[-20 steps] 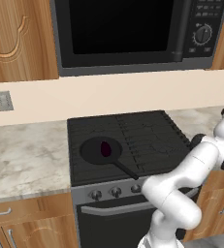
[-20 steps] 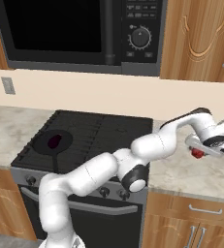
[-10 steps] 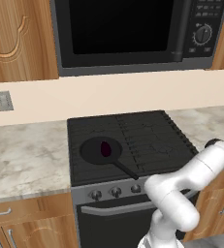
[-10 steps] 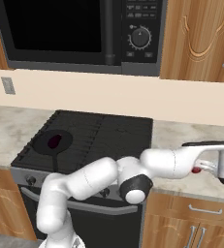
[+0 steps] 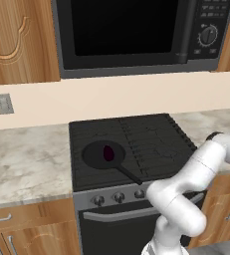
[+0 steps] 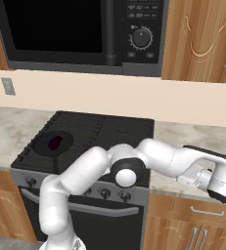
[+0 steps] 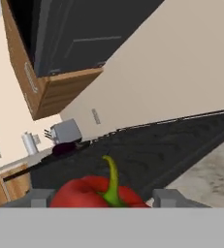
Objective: Put the eggplant and bell pepper in the pan. Then turn on the front left burner and set the heat to medium.
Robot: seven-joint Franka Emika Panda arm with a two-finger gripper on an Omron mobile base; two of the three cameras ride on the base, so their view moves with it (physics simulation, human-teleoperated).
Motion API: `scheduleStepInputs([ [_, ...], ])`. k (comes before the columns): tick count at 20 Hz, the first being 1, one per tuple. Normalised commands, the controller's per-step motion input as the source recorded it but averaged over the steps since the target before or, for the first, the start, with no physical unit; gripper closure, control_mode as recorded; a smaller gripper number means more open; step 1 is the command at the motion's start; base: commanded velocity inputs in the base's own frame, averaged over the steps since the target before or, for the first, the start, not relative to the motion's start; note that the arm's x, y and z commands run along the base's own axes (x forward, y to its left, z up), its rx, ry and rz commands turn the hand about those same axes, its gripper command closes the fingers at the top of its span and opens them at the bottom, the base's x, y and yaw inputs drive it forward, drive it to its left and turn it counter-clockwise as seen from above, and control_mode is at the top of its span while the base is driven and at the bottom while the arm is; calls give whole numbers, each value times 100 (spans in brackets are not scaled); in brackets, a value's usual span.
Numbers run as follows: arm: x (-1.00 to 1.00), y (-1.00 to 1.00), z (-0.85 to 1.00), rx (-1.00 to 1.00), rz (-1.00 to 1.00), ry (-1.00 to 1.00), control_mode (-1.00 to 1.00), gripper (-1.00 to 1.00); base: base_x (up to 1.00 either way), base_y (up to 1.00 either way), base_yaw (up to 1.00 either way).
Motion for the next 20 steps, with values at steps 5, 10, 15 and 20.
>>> scheduleStepInputs([
  [5, -81, 63, 92, 0, 1, -14, -100, 100, 0, 0, 0],
  [10, -70, 91, 37, -10, 1, 0, -100, 100, 0, 0, 0],
  [15, -46, 100, 28, -19, 0, 1, -100, 100, 0, 0, 0],
  [20, -9, 100, 47, -26, 0, 7, -100, 100, 0, 0, 0],
])
